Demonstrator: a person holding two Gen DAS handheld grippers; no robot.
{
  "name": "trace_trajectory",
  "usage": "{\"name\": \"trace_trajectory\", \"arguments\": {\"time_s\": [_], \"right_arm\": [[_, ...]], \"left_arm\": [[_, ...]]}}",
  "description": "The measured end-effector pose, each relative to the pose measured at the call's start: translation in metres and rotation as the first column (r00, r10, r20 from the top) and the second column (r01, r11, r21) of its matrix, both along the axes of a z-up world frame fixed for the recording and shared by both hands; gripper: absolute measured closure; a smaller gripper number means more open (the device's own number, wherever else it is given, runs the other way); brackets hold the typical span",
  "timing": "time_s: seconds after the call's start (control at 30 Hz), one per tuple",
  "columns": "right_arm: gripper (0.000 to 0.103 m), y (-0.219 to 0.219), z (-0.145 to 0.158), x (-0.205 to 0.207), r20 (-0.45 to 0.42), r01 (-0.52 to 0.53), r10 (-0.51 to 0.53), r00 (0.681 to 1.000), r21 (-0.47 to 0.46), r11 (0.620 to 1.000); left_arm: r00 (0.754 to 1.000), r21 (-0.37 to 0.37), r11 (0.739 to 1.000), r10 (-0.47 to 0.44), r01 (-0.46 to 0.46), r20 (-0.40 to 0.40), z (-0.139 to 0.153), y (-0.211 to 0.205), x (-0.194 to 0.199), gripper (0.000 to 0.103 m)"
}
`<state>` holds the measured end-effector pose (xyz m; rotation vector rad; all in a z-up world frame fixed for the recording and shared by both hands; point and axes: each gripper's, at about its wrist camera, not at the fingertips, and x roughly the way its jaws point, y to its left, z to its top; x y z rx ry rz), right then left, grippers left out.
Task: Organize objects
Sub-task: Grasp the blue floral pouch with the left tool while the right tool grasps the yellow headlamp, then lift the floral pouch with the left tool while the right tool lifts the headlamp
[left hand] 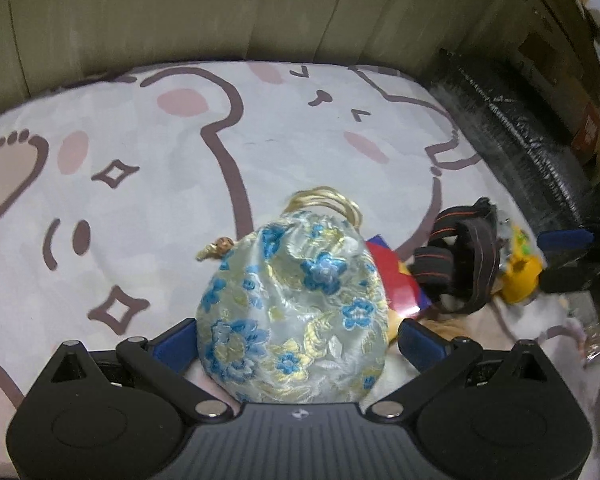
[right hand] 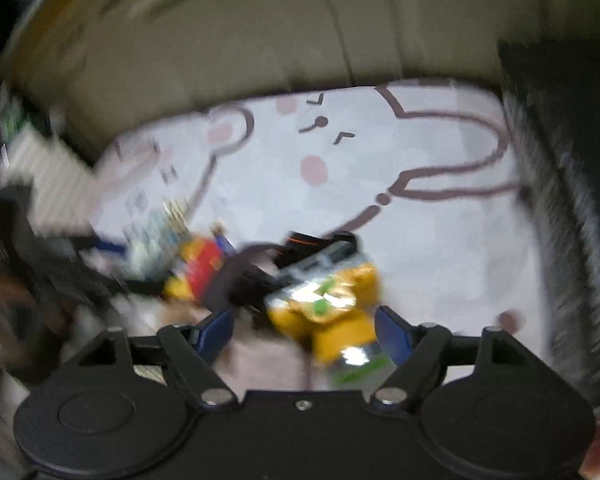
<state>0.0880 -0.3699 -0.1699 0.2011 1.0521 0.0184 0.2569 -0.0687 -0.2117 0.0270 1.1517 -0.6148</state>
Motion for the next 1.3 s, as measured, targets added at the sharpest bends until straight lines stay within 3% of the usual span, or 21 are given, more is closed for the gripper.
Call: {"name": "trace_trajectory", "arguments": {"time_s": [0.13, 0.27, 0.53, 0.7, 0.9, 1.03, 1.1, 1.2, 1.3], "right_arm": [[0.044, 0.011, -0.006, 0.009, -0.096, -0.107, 0.095, 0.991, -0.13, 0.986], [0.052, 0.019, -0.016, 0.023, -0.167, -0.152, 0.119, 0.979, -0.202, 0.967], [0.057, 0.03, -0.036, 0.047, -0.251, -0.183, 0.125, 0.96, -0.221, 0.958], [0.056, 0.027, -0.042, 0.055, -0.281, -0.145, 0.086, 0.956, -0.196, 0.97], [0.058, 0.034, -0.042, 0.053, -0.276, -0.119, 0.057, 0.959, -0.212, 0.97], [0.059, 0.039, -0.041, 0.048, -0.25, -0.09, 0.03, 0.968, -0.234, 0.968], [0.059, 0.042, -0.04, 0.043, -0.227, -0.075, 0.017, 0.974, -0.248, 0.966], [0.059, 0.045, -0.038, 0.034, -0.184, -0.03, -0.02, 0.983, -0.262, 0.965], [0.06, 0.046, -0.036, 0.027, -0.142, 0.037, -0.079, 0.987, -0.275, 0.961]], "left_arm": [[0.999, -0.042, 0.999, -0.002, 0.001, -0.034, 0.003, 0.0, -0.002, 0.001], [0.999, -0.061, 0.998, -0.004, 0.002, -0.043, 0.006, -0.001, -0.001, 0.001], [0.983, -0.082, 0.984, 0.147, -0.157, -0.113, -0.003, 0.004, 0.015, 0.001], [0.964, -0.077, 0.967, 0.229, -0.241, -0.136, -0.004, -0.001, 0.025, 0.001], [0.982, 0.037, 0.984, 0.177, -0.175, -0.064, -0.005, -0.021, 0.021, 0.002], [0.981, 0.083, 0.979, 0.19, -0.186, -0.042, -0.004, -0.023, 0.019, 0.012], [0.976, 0.076, 0.975, 0.215, -0.211, -0.045, -0.001, -0.018, 0.02, 0.018], [0.97, 0.063, 0.971, 0.235, -0.232, -0.053, 0.003, -0.011, 0.018, 0.019], [0.974, 0.077, 0.971, 0.227, -0.226, -0.012, 0.011, -0.008, 0.011, 0.019]]}}
